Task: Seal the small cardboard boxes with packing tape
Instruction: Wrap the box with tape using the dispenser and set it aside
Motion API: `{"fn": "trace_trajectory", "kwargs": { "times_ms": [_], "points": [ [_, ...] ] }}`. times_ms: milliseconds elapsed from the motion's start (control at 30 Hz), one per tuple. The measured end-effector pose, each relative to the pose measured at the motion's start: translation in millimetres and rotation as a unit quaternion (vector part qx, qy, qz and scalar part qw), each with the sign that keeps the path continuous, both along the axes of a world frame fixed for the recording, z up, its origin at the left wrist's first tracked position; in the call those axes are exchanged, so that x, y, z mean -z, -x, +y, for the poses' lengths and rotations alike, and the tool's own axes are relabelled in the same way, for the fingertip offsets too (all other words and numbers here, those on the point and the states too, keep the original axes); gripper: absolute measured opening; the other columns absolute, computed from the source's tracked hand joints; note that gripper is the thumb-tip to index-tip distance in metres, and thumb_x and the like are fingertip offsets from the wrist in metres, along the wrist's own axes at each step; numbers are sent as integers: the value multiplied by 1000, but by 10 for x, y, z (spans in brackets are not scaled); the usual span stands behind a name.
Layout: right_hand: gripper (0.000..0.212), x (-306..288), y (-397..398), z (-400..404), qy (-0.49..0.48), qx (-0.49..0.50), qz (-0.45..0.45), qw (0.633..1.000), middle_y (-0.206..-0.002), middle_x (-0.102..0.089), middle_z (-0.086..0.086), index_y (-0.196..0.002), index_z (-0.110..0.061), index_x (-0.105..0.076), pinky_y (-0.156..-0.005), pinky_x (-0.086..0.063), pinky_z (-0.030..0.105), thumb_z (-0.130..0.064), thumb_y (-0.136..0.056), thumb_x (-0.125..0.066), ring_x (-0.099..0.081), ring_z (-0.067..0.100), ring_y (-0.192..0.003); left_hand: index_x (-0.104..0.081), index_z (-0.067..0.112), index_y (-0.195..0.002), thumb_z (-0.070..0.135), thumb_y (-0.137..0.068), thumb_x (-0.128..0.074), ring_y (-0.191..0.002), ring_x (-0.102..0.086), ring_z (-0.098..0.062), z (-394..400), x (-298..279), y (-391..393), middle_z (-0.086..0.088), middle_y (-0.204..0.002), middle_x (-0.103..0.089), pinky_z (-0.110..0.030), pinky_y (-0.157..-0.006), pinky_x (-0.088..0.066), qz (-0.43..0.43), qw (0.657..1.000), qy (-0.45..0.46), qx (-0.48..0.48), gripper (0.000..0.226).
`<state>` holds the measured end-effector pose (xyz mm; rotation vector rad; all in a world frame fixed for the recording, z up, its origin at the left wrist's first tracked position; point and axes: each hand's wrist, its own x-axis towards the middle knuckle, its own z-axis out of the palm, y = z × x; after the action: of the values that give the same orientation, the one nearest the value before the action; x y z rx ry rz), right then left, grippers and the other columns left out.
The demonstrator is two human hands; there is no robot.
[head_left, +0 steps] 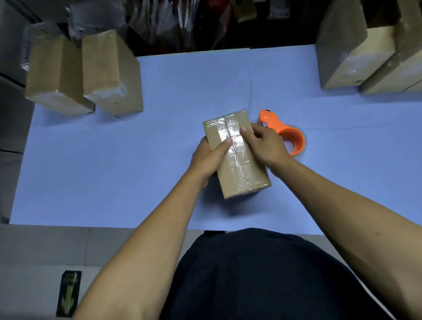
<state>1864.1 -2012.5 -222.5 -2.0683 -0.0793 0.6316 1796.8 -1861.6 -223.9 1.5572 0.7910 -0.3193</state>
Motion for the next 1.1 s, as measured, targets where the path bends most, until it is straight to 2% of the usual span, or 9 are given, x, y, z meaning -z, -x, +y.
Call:
{"fn": "trace_trajectory", "kwargs": {
  "times_ms": [100,167,267,367,500,567,700,900,1100],
  "points": [
    [42,3,-49,-92,-81,-7,80,993,-118,-69,-11,-138,-33,-56,-93,-49,28,-31,-96,-58,-64,3,-104,-20,26,-157,45,-78,-76,-144,-34,-17,41,-26,-73,1,-159,-30,-40,-116,-34,-14,989,-147,17,99],
    [59,-10,-49,-183,-131,-48,136,981,-129,-63,-13,-148,-33,-44,-93,-48,24,-12,-94,-56,-62,-1,-107,-18,23,-158,35,-80,-78,-149,-21,-17,130,-54,-154,0,-162,-21,-33,-119,-24,-70,968,-226,86,99],
    [63,-31,-19,-244,-133,-66,143,979,-141,-54,-12,-150,-33,-40,-100,-47,25,-9,-95,-57,-58,-2,-117,-41,21,-149,37,-77,-82,-134,-42,-14,262,-88,-246,-2,-146,-41,-23,-108,-33,-99,953,-237,163,84],
    [58,-46,-15,-231,-37,1,80,996,-131,-54,-10,-147,-29,-45,-101,-41,26,-37,-94,-65,-54,7,-119,-50,22,-137,42,-78,-81,-119,-53,-17,342,-92,-205,-3,-130,-47,-21,-96,-37,-88,951,-275,112,69],
    [43,-42,-32,-249,29,45,-20,998,-124,-62,-5,-130,-26,-58,-96,-42,28,-43,-91,-65,-57,16,-111,-46,22,-134,58,-79,-72,-117,-54,-25,377,-112,-14,-6,-131,-46,-32,-95,-44,-15,948,-312,-62,71],
    [52,-82,-3,-222,27,52,-15,998,-133,-59,-3,-140,-22,-53,-98,-42,29,-37,-92,-67,-56,16,-116,-44,20,-134,65,-81,-66,-114,-56,-28,378,-137,70,-6,-131,-45,-34,-91,-44,37,947,-308,-87,73],
    [33,-55,83,-89,-14,74,6,997,-112,-65,-6,-124,-21,-63,-88,-43,25,-34,-93,-65,-60,14,-107,-40,16,-134,64,-80,-67,-117,-56,-31,313,-146,173,-4,-132,-44,-40,-94,-47,64,949,-296,-84,77],
    [28,-21,-20,27,-31,107,30,993,-100,-61,-2,-111,-19,-58,-91,-51,40,-39,-92,-66,-61,21,-98,-9,21,-159,46,-84,-73,-153,0,-20,434,-193,160,0,-166,-2,-32,-119,-14,-27,943,-329,41,101],
    [58,-52,-184,24,-53,124,45,990,-125,-57,5,-137,-21,-50,-99,-51,44,-27,-85,-74,-60,26,-114,-49,27,-136,72,-77,-64,-123,-53,-26,439,-318,148,-3,-129,-53,-40,-100,-43,53,892,-410,182,75]
  ]
}}
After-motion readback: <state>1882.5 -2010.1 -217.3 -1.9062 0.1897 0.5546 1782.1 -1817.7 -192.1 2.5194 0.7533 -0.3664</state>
